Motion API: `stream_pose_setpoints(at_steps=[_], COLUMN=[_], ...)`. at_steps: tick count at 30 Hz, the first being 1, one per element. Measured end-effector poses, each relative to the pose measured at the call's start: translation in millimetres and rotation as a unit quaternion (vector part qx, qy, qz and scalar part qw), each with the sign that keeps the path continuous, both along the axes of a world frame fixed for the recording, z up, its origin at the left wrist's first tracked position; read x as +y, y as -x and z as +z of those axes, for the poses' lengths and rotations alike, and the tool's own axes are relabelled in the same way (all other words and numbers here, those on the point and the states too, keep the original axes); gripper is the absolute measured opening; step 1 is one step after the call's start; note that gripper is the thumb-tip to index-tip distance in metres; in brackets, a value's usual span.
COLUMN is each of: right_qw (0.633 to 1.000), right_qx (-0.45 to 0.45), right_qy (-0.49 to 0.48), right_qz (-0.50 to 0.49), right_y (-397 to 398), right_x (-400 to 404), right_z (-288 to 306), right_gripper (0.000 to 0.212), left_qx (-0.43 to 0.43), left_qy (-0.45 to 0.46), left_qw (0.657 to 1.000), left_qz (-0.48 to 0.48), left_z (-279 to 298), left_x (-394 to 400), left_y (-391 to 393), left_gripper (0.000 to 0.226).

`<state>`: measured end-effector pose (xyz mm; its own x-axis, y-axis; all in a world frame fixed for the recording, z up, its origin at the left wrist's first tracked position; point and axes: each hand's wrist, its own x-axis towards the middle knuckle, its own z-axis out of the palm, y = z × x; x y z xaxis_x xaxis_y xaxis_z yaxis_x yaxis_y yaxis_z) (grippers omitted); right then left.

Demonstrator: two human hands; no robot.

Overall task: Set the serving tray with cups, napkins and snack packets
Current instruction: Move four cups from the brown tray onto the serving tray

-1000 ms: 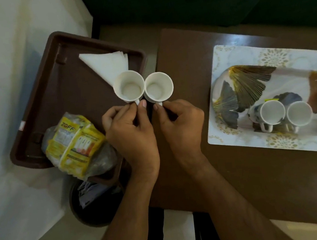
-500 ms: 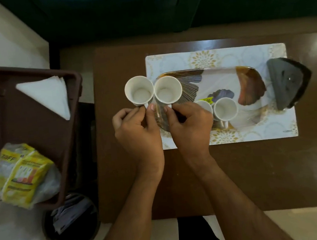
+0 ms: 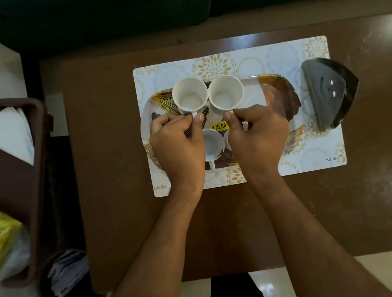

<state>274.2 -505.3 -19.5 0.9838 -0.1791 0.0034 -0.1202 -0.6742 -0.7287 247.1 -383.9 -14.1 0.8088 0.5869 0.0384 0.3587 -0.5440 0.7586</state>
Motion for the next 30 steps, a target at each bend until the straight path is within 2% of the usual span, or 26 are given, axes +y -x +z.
stream_pose_setpoints(at_steps=[10, 23, 27, 30], right_qw=[0.999, 0.996, 0.991, 0.986], right_qx=[0.032, 0.087, 0.057, 0.021], right_qy=[0.009, 0.026, 0.118, 0.160], right_qz=[-0.023, -0.020, -0.034, -0.038], right_y=[-19.7, -18.0, -21.1, -28.2], right_x=[-7.6, -4.3, -6.7, -7.2], right_z=[-12.4, 0.4, 3.5, 6.6], right_gripper=[0.017, 0.019, 0.044, 0.055], left_qx=[0.043, 0.108, 0.110, 0.085], left_qy=[-0.008, -0.011, -0.003, -0.048], left_qw=[0.999, 0.994, 0.992, 0.993], left_qz=[0.021, 0.021, 0.054, 0.061], left_z=[-16.3, -14.7, -7.9, 2.6], left_x=[-14.0, -25.0, -18.1, -13.7], left_y=[-19.3, -13.3, -13.8, -18.9], left_gripper=[0.021, 0.026, 0.035, 0.049])
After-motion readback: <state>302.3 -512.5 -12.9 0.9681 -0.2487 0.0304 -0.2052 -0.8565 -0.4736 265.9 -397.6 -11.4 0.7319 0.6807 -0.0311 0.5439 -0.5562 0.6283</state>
